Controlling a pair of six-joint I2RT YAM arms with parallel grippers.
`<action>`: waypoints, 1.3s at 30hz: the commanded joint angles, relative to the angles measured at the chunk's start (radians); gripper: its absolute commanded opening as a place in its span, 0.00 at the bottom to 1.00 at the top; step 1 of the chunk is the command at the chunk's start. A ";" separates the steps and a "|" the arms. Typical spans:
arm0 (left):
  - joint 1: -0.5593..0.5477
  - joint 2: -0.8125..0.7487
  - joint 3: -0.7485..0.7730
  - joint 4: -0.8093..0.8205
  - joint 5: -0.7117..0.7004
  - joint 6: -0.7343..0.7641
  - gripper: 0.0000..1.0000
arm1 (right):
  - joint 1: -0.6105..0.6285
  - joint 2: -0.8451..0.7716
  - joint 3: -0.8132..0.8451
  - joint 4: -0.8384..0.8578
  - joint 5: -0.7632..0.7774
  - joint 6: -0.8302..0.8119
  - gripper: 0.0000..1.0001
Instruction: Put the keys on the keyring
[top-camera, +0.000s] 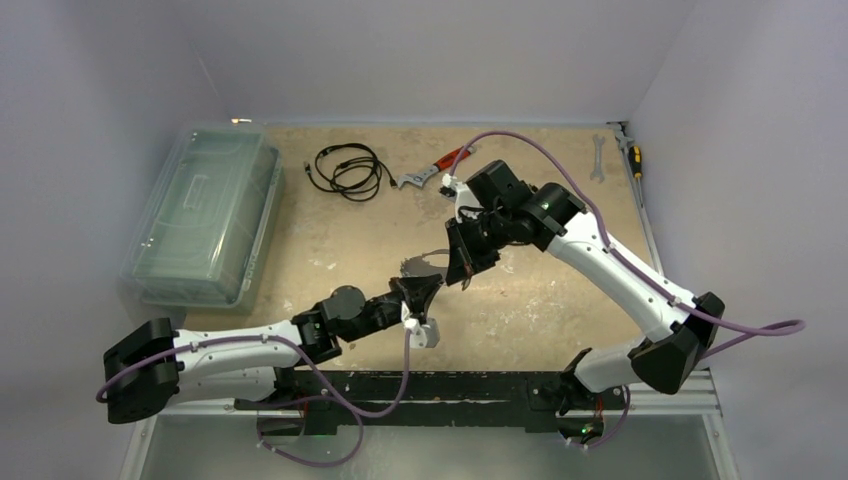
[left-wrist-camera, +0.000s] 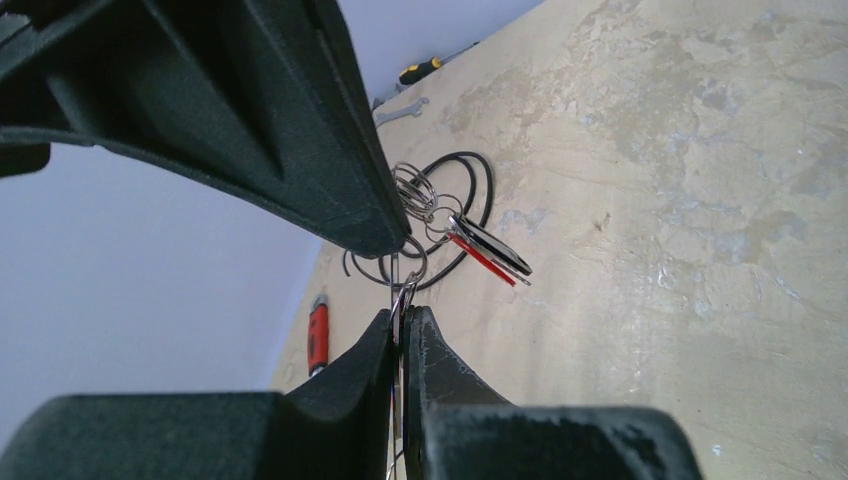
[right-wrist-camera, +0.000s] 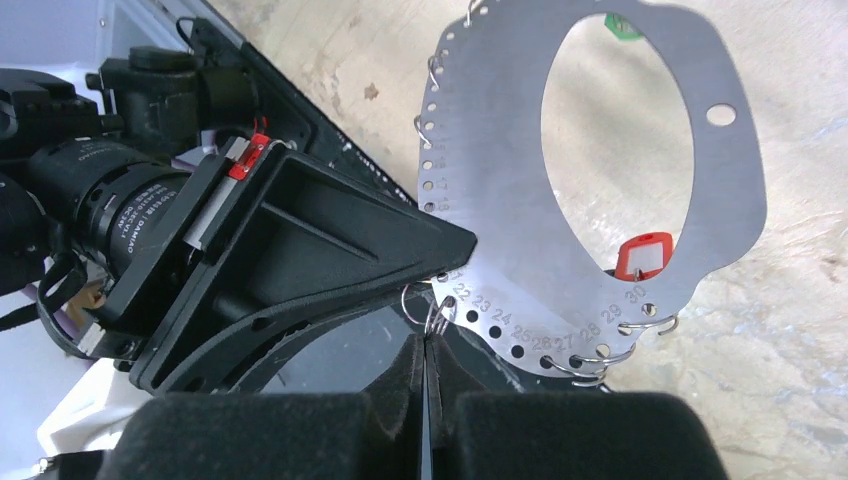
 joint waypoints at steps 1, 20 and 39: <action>-0.038 -0.013 0.002 0.117 -0.006 0.147 0.00 | -0.009 0.029 0.032 -0.017 -0.020 0.001 0.00; -0.053 0.033 0.080 0.065 -0.075 0.120 0.00 | -0.009 0.041 -0.015 0.000 0.028 -0.005 0.00; -0.053 0.079 0.218 -0.190 -0.179 -0.292 0.00 | -0.011 -0.054 -0.028 0.125 0.051 -0.014 0.00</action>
